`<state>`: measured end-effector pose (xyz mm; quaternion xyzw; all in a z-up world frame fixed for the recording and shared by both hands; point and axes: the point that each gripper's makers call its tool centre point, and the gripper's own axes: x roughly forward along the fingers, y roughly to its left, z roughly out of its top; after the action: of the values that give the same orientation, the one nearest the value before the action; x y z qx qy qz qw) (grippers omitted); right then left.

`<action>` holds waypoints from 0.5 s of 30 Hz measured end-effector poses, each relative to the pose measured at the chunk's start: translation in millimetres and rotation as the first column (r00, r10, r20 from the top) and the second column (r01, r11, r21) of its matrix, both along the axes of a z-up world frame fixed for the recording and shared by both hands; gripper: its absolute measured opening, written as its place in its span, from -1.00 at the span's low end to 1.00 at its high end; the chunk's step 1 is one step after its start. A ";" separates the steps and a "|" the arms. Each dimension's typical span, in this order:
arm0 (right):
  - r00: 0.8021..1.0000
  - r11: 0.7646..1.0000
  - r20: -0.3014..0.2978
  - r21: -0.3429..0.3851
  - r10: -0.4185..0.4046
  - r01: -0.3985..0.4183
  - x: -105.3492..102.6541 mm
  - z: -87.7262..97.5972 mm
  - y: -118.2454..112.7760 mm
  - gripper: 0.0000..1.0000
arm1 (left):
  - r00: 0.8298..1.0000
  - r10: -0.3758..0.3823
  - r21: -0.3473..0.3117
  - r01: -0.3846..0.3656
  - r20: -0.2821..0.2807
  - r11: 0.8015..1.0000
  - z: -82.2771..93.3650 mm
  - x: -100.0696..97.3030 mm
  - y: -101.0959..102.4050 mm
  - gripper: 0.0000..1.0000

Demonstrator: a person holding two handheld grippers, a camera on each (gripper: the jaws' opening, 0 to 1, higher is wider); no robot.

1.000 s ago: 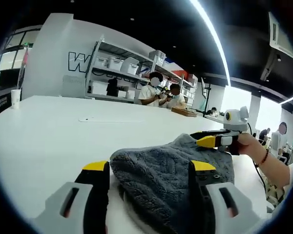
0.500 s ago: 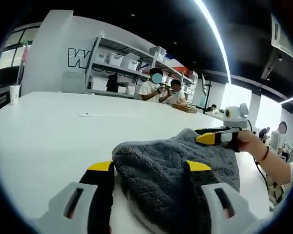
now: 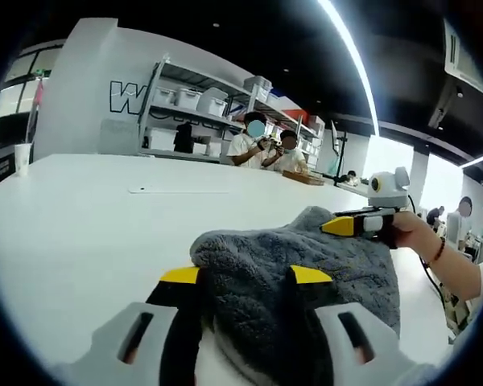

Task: Open the folded towel by lifting each exposed corner and separating the folded layers until the towel lies flat within the target outline without major curled edges

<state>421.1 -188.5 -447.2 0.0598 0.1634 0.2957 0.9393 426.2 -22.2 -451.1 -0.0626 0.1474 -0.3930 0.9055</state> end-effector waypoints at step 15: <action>1.000 1.000 0.007 0.014 -0.019 0.019 0.2 3.6 -2.2 -0.79 | 1.000 -0.006 0.004 0.005 0.023 1.000 5.0 0.5 1.6 -0.69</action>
<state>421.3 -190.7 -443.5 0.0669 0.1573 0.2879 0.9423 426.7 -20.7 -446.2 -0.0560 0.1378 -0.3959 0.9062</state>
